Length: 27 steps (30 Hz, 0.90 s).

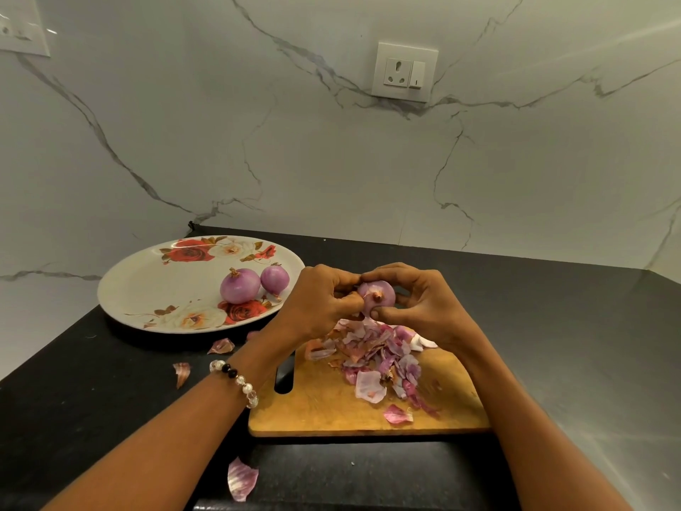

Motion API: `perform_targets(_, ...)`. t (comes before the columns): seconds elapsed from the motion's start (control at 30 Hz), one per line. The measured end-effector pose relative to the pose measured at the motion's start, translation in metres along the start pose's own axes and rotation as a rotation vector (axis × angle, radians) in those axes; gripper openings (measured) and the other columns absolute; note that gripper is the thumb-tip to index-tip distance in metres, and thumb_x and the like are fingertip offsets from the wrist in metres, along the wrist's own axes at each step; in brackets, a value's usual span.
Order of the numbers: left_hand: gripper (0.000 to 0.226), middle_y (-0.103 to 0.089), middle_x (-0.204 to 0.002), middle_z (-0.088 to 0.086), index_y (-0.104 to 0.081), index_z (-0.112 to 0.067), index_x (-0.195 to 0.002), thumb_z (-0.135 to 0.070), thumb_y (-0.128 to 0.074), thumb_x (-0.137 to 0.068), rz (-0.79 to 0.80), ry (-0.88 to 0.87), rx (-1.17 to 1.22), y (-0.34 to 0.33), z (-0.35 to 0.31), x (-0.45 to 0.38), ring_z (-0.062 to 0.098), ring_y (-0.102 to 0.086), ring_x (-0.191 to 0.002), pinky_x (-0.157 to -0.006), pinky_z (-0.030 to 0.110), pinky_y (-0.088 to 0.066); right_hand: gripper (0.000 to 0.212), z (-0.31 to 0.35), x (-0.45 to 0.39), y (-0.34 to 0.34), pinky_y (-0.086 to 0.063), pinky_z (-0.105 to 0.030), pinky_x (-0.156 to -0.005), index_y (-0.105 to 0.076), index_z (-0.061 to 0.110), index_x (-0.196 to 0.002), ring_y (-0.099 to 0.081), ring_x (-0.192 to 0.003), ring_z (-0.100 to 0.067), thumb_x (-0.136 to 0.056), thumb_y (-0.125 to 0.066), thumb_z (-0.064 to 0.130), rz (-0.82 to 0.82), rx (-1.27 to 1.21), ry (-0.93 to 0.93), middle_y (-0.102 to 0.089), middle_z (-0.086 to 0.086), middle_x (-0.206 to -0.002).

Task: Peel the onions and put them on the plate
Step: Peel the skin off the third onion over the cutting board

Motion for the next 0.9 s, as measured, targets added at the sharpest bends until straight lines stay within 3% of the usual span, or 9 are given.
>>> perform_targets(0.1, 0.03, -0.072, -0.099, 0.006, -0.066, -0.008, -0.115, -0.015, -0.065, -0.086, -0.041, -0.012, -0.009, -0.002, -0.004, 0.002, 0.016, -0.069, -0.085, -0.076, 0.024, -0.057, 0.045, 0.0, 0.001, 0.0, -0.058, -0.035, -0.089, -0.069, 0.019, -0.115, -0.066, -0.107, -0.025, -0.075, -0.082, 0.002, 0.004, 0.005, 0.005, -0.065, -0.006, -0.114)
perform_targets(0.23, 0.032, -0.071, -0.1, 0.008, -0.064, -0.007, -0.118, -0.016, -0.065, -0.087, -0.108, -0.045, -0.068, -0.004, -0.011, 0.004, 0.015, -0.066, -0.085, -0.072, 0.008, -0.049, 0.045, 0.003, 0.001, 0.001, -0.058, -0.035, -0.089, -0.069, 0.015, -0.115, -0.066, -0.107, -0.026, -0.073, -0.082, 0.006, -0.029, 0.013, 0.027, -0.066, -0.003, -0.113)
perform_targets(0.47, 0.03, -0.07, -0.098, 0.01, -0.063, -0.005, -0.119, -0.013, -0.061, -0.09, -0.163, -0.075, -0.137, -0.006, -0.015, 0.007, 0.008, -0.058, -0.078, -0.069, -0.001, -0.042, 0.046, 0.002, 0.002, 0.003, -0.058, -0.037, -0.089, -0.069, 0.014, -0.115, -0.066, -0.109, -0.028, -0.072, -0.081, 0.003, -0.049, -0.021, 0.03, -0.066, -0.005, -0.115)
perform_targets(0.7, 0.026, -0.069, -0.102, 0.004, -0.066, -0.01, -0.114, -0.011, -0.062, -0.089, -0.213, 0.111, 0.1, 0.005, 0.002, 0.005, 0.011, -0.065, -0.084, -0.071, 0.013, -0.054, 0.045, -0.002, 0.003, 0.007, -0.058, -0.039, -0.089, -0.069, 0.014, -0.114, -0.067, -0.111, -0.028, -0.077, -0.075, -0.01, -0.071, -0.176, -0.041, -0.07, -0.009, -0.116)
perform_targets(0.9, 0.03, -0.071, -0.092, 0.005, -0.062, -0.019, -0.116, -0.003, -0.056, -0.091, -0.164, 0.252, 0.531, 0.003, 0.007, 0.004, 0.018, -0.071, -0.079, -0.064, 0.027, -0.058, 0.042, -0.005, 0.003, 0.01, -0.058, -0.033, -0.088, -0.067, 0.015, -0.114, -0.064, -0.115, -0.028, -0.076, -0.076, 0.004, -0.152, -0.267, -0.068, -0.07, 0.003, -0.115)
Point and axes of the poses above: each hand's wrist, its own x-axis away from the middle knuckle, its own y-axis out of the back of the hand, z = x × y, the point moved 7 cm from there along -x, towards the middle knuckle
